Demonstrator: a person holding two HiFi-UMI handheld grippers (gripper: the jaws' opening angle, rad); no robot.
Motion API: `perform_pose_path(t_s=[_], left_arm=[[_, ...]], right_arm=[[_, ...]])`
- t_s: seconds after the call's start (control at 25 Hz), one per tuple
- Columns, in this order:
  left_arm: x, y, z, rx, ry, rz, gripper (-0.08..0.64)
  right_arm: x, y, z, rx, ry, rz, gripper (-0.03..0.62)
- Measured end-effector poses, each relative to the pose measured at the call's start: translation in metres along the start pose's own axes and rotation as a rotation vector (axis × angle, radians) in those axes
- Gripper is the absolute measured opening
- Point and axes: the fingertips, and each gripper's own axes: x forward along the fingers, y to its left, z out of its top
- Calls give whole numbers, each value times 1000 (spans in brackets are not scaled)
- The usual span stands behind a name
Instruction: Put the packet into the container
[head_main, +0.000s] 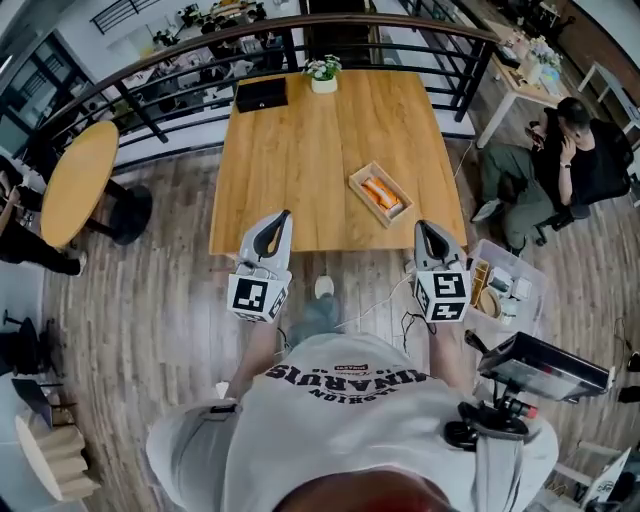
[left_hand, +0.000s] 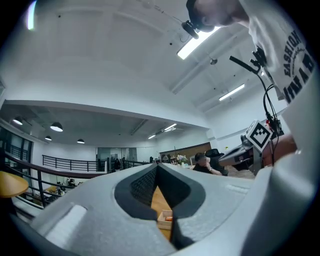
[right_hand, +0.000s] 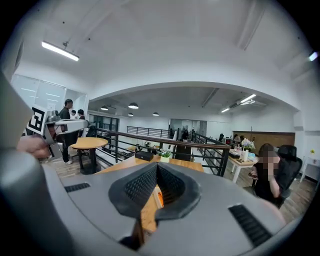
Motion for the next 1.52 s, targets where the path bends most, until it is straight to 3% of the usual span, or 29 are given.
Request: perform_pose_path(t_s=[0.2, 0.4, 0.64, 0.88, 1.16, 1.36, 1.52], left_arm=[[-84, -78, 10, -7, 17, 46, 0], [-185, -153, 13, -98, 72, 119, 0], [-250, -199, 34, -95, 115, 121, 0], [-269, -227, 57, -64, 80, 42, 0], [-258, -225, 92, -54, 17, -31, 0], [-293, -222, 68, -110, 39, -29, 0], [-326, -221, 54, -103, 33, -37, 0]], right_arm=[[-98, 13, -20, 15, -57, 36, 9], [-187, 31, -48, 18, -38, 75, 9], [-264, 58, -47, -6, -35, 117, 9], [-303, 81, -52, 24, -55, 91, 9], [-313, 87, -28, -8, -43, 67, 9], [-335, 116, -39, -22, -23, 64, 9], [-354, 143, -59, -17, -14, 54, 9]])
